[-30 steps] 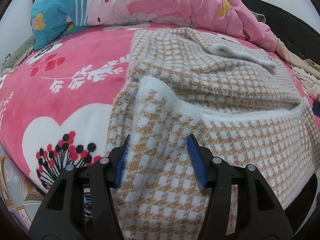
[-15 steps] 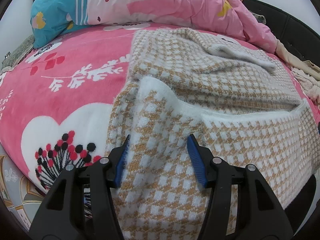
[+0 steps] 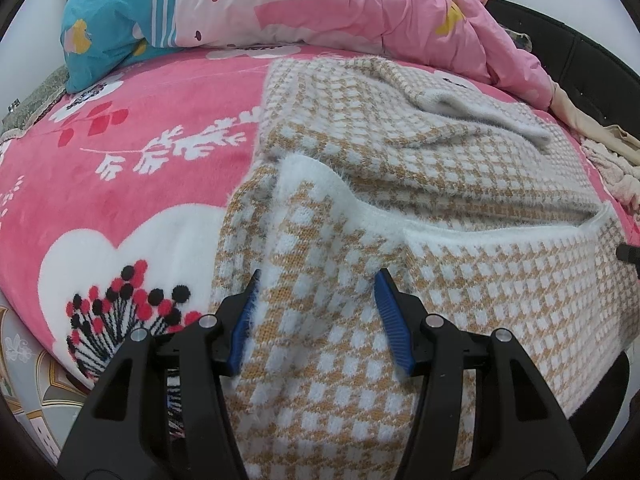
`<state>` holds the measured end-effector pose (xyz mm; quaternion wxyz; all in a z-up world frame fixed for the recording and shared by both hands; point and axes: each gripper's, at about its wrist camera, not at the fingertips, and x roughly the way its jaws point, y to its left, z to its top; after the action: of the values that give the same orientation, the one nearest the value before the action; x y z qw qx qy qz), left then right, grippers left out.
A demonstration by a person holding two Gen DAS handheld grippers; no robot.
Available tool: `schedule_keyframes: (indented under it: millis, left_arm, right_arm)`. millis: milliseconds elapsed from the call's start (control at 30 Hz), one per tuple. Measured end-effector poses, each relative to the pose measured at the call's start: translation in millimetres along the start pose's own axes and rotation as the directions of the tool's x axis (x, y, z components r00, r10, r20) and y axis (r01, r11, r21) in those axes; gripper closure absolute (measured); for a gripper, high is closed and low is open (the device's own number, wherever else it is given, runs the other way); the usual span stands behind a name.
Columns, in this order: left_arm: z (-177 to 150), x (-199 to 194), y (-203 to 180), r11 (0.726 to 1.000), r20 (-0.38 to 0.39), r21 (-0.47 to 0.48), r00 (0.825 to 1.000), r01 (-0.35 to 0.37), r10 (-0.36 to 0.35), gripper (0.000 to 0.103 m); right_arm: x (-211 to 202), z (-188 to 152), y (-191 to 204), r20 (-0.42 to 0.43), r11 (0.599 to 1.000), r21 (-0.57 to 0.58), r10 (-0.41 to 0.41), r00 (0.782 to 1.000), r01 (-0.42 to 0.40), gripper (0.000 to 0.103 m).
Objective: Fold large clothes
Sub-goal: 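Grasp the white-trimmed sleeve cuff with the right tool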
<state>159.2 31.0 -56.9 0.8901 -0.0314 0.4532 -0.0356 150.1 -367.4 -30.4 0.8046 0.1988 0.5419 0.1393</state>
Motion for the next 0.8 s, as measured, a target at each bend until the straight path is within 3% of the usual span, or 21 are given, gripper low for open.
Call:
schedule_keyframes:
  millis: [333,567,633,800]
  left_arm:
    - [0,1,1,1.0,0.001,-0.003,1.0,0.002,-0.002,0.05]
    - [0,1,-1,1.0,0.003,-0.009,1.0,0.004,-0.004,0.05]
    - [0,1,2,1.0,0.003,-0.006,1.0,0.007,-0.007,0.05]
    - [0,1,1,1.0,0.002,-0.005,1.0,0.007,-0.007,0.049]
  right_arm:
    - [13,2,19,0.001,0.978,-0.1,-0.186,0.982,0.185,0.059]
    - [8,-6,45,0.051,0.936,-0.181,-0.298,0.953,0.302,0.082]
    - [2,-13,55,0.083,0.909,-0.233,-0.335,0.938,0.345,0.084]
    - [6,-32,77,0.148,0.796,-0.394,-0.439,0.886,0.46,0.085]
